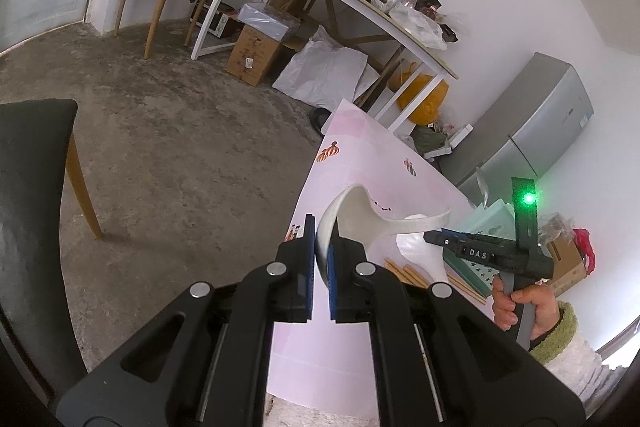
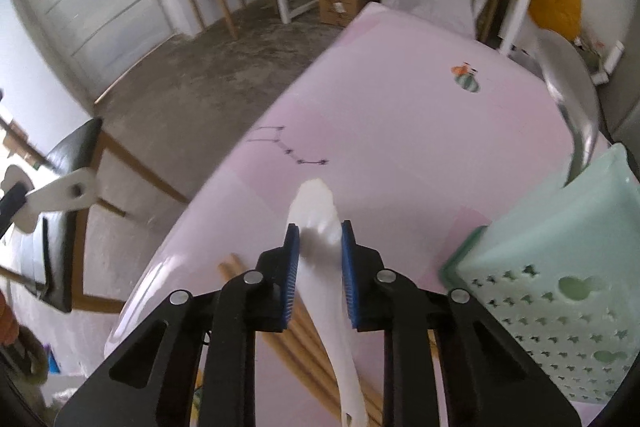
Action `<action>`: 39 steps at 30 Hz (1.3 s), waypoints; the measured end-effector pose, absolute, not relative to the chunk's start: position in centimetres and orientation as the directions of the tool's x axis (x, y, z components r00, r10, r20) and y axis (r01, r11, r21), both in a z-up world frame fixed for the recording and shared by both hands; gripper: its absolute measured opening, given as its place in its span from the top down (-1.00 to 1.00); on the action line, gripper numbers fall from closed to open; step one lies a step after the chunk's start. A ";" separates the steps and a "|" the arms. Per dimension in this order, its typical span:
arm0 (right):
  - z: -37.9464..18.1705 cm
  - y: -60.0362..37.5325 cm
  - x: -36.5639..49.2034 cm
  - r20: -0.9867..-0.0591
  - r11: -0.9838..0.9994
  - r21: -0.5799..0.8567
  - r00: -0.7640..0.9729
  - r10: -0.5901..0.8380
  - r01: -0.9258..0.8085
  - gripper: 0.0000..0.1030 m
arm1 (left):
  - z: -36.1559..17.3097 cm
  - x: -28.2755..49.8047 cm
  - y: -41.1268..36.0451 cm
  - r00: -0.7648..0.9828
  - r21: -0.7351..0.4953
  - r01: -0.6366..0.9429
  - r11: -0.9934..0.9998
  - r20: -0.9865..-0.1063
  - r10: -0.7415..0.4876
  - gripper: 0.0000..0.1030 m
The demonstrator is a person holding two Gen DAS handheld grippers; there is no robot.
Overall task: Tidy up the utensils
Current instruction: 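Carry both white ladles up toward the green holder with both tools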
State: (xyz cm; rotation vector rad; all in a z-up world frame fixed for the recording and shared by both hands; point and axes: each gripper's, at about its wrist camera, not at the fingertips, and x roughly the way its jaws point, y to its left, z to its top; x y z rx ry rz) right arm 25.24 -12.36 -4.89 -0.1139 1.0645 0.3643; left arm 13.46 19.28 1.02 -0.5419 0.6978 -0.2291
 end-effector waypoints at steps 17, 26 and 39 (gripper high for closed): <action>3.1 -17.1 18.2 -0.701 0.932 0.216 0.618 0.356 -0.293 0.94 | 5.2 15.1 16.2 0.772 -0.515 0.174 0.839 -0.457 -0.441 0.92; 9.9 -25.9 10.8 -0.505 0.947 0.289 0.818 0.275 -0.140 0.94 | 12.3 19.0 7.0 0.757 -0.327 0.441 0.836 -0.364 -0.542 0.92; 11.2 -34.2 6.9 -0.422 0.951 0.309 0.894 0.152 -0.016 0.93 | 13.0 21.0 -6.9 0.817 0.233 0.476 0.848 -0.474 -0.329 0.92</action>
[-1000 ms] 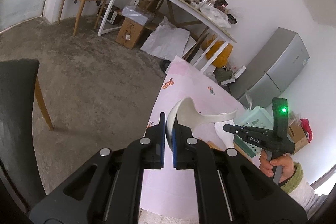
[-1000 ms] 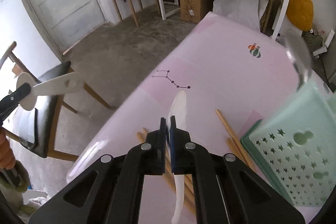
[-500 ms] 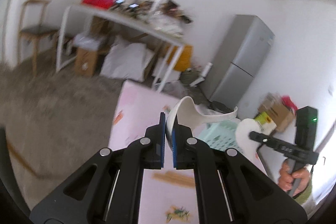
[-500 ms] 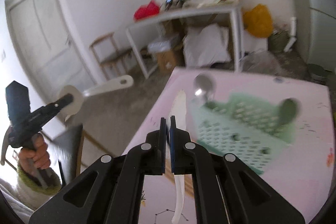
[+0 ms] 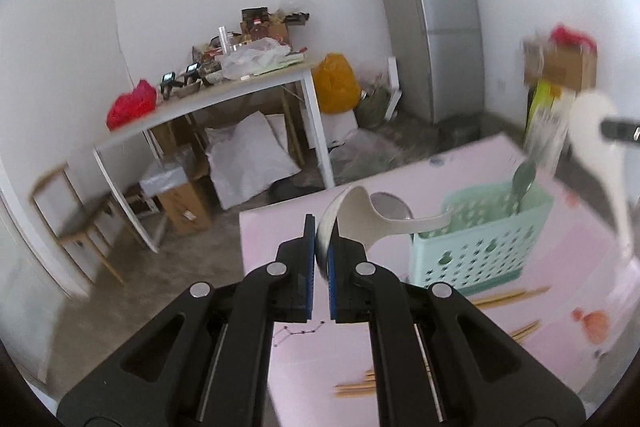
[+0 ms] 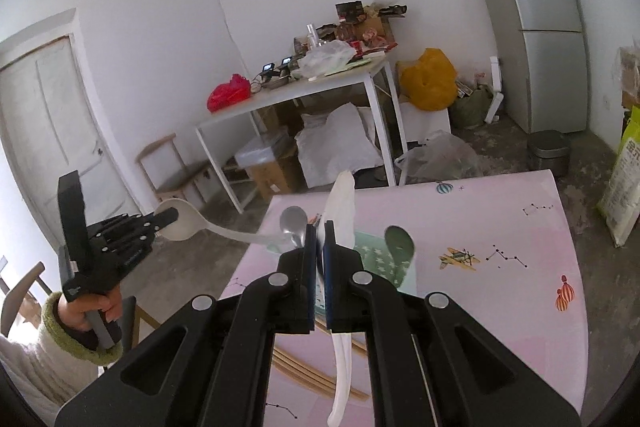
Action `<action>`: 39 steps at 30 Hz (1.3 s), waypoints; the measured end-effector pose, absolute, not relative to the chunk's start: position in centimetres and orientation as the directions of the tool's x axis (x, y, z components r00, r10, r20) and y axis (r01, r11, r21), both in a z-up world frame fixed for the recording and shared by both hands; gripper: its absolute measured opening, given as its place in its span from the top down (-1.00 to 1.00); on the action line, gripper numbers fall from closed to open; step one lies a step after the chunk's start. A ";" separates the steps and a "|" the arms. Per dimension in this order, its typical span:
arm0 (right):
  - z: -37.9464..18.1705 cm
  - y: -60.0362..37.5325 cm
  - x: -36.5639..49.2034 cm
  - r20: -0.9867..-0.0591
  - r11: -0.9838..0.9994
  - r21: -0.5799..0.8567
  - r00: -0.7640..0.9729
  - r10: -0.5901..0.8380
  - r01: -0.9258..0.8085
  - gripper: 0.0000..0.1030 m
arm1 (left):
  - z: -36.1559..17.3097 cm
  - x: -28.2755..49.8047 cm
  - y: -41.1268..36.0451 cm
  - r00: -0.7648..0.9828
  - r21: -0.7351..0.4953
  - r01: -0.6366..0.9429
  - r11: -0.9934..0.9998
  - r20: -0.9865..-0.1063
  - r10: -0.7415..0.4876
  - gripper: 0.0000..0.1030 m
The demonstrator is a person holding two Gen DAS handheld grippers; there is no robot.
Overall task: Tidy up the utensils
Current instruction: 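Carry both white ladles up toward the green holder with both tools, then lower the small white ladle into the green holder and open the left tool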
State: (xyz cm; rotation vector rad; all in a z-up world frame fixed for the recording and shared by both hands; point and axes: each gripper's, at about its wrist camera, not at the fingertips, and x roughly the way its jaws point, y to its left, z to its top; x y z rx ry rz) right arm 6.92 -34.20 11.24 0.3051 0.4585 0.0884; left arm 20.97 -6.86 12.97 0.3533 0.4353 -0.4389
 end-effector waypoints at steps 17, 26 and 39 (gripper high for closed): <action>10.4 -38.3 7.4 -0.304 0.893 0.444 0.924 0.230 -0.076 0.93 | 11.0 26.5 -14.5 0.693 0.127 0.577 0.807 -0.598 -0.402 0.77; 11.9 -40.0 10.9 -0.170 0.861 0.480 0.944 0.281 -0.170 0.93 | 11.7 26.5 -10.5 0.661 -0.203 0.563 0.801 -0.472 -0.584 0.05; 5.8 -39.5 18.8 -0.204 0.876 0.413 0.912 0.357 -0.250 0.93 | 7.2 25.0 -4.7 0.638 -0.328 0.459 0.826 -0.526 -0.563 -0.06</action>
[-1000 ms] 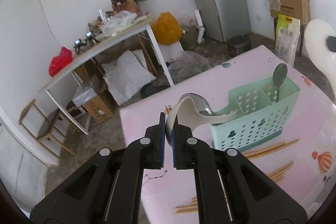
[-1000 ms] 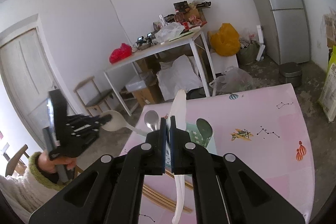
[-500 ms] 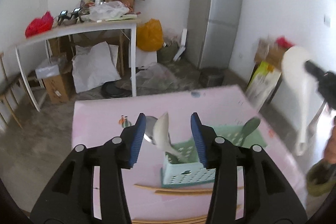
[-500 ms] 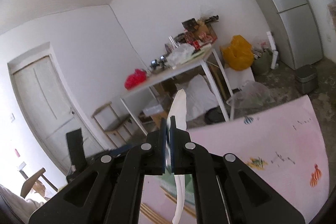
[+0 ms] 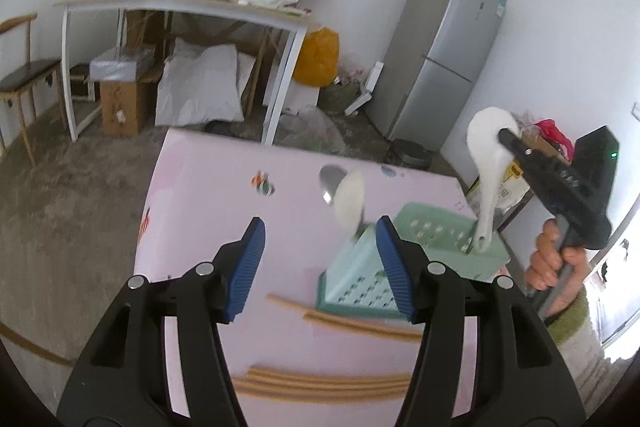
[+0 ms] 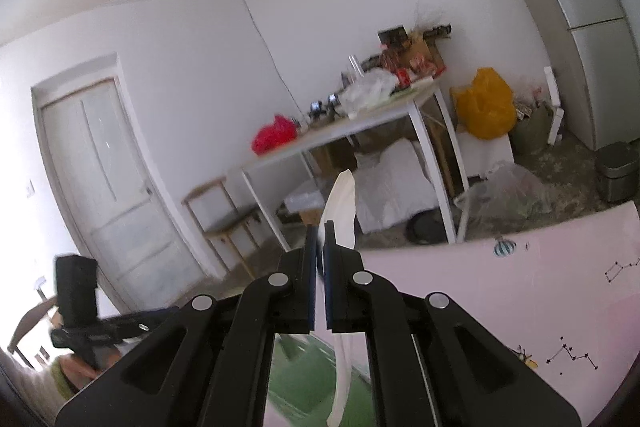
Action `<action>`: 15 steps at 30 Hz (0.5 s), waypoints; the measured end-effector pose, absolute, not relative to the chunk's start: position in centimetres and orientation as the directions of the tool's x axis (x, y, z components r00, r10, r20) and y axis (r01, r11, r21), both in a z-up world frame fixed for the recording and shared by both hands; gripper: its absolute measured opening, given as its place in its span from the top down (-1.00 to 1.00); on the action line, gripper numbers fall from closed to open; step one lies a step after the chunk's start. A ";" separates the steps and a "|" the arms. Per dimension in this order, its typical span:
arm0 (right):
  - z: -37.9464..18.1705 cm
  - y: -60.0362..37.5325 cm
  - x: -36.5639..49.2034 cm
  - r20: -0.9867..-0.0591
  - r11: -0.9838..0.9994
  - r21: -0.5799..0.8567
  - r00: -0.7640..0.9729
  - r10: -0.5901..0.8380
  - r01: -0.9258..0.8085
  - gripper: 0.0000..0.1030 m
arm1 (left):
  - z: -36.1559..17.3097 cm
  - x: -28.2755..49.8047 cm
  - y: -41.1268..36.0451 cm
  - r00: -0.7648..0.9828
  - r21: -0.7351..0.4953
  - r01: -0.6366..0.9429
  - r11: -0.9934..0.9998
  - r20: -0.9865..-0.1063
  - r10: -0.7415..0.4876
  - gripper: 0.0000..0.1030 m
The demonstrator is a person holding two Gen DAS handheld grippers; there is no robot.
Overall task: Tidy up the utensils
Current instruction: 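Lower the small white ladle into the green holder and open the left tool, then lower the large white ladle into the green holder and open the right tool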
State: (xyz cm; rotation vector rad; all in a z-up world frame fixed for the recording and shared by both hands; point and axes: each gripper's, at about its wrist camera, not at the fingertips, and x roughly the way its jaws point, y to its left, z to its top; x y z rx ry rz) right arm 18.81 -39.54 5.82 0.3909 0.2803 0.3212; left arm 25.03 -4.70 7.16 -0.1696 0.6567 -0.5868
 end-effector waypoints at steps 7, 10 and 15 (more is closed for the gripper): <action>3.1 -40.1 17.8 -0.252 0.865 0.423 0.882 0.398 -0.269 0.91 | 4.8 25.3 -5.3 0.584 -0.321 0.488 0.812 -0.571 -0.577 -0.06; 2.7 -40.3 16.6 -0.288 0.862 0.431 0.865 0.410 -0.265 0.30 | 4.3 25.4 -6.4 0.553 -0.310 0.526 0.792 -0.583 -0.596 -0.17; 3.1 -41.0 13.0 -0.263 0.871 0.434 0.892 0.367 -0.231 -0.28 | 3.6 25.3 -8.5 0.511 -0.281 0.600 0.749 -0.586 -0.629 -0.30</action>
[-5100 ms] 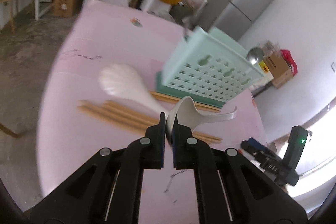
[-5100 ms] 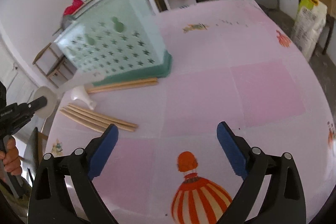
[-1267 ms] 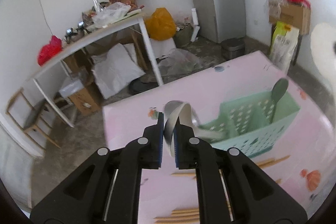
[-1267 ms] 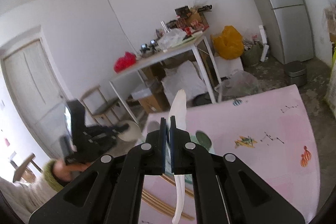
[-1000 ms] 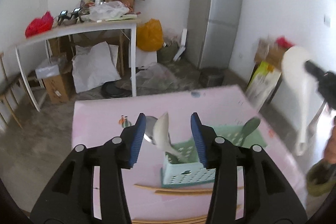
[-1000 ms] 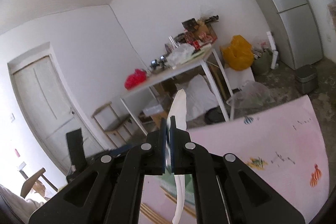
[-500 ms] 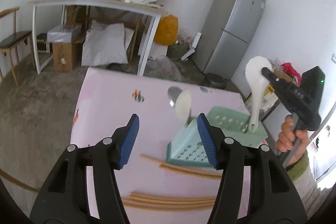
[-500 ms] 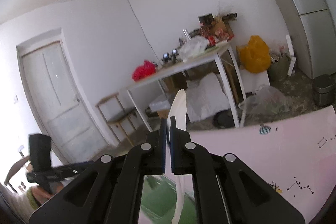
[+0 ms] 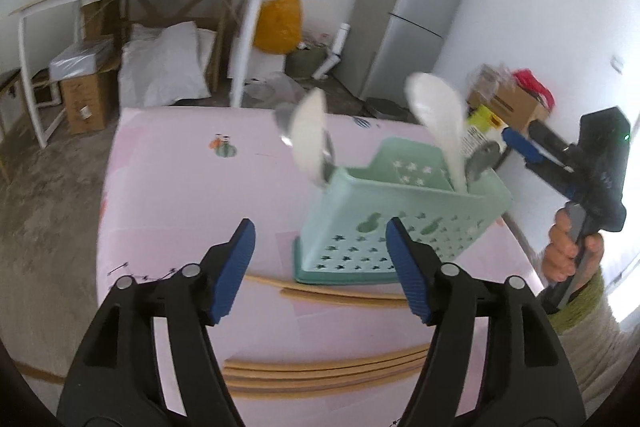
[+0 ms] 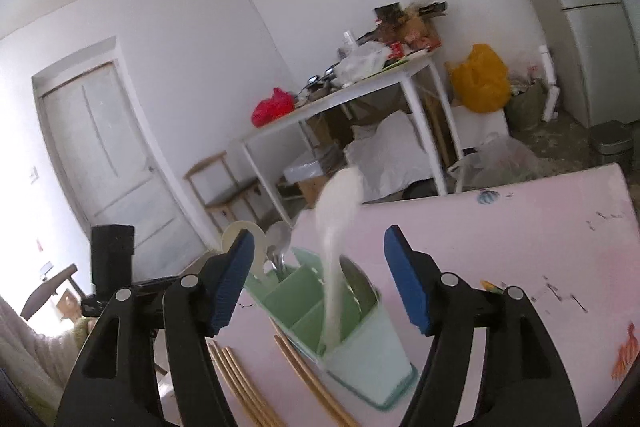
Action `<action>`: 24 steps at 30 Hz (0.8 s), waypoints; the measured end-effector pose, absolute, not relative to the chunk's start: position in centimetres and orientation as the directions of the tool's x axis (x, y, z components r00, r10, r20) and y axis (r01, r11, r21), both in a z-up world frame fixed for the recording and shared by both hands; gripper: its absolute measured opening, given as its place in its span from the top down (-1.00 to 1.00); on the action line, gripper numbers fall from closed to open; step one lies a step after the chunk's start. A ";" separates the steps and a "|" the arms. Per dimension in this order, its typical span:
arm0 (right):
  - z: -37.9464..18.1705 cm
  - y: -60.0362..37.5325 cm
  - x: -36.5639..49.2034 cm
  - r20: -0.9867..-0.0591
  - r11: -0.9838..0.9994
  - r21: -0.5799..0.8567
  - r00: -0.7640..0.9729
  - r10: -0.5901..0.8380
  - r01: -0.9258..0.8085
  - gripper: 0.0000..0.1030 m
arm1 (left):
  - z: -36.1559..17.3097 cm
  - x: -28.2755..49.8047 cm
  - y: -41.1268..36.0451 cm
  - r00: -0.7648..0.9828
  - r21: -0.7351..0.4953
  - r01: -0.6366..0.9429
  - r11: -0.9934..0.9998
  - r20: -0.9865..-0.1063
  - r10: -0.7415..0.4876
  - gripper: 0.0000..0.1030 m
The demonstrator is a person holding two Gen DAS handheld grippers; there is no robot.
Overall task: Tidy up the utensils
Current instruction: 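Lower the large white ladle into the green holder and open the right tool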
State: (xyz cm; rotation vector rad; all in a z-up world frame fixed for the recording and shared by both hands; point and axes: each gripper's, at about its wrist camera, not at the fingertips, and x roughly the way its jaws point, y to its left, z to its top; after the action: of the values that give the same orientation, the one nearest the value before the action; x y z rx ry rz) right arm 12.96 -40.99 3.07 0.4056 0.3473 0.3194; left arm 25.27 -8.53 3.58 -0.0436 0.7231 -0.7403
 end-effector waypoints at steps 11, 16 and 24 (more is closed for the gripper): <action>1.4 -43.1 10.6 -0.243 0.785 0.593 0.889 0.387 -0.180 -0.29 | 2.4 26.3 -10.5 0.473 -0.281 0.635 0.720 -0.595 -0.650 -0.41; 4.1 -43.9 17.2 -0.252 0.717 0.620 0.785 0.566 -0.317 -0.43 | 2.2 26.8 -10.3 0.473 -0.290 0.626 0.724 -0.598 -0.647 -0.41; 2.0 -43.6 30.7 -0.503 0.701 0.650 0.526 0.686 -0.293 -0.51 | 2.1 27.1 -10.0 0.471 -0.285 0.628 0.724 -0.601 -0.645 -0.41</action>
State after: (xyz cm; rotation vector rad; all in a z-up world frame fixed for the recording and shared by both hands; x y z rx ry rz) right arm 30.69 -43.65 2.00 0.5341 0.8235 0.6198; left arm 27.08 -9.98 2.10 -0.0254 0.7478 -0.7799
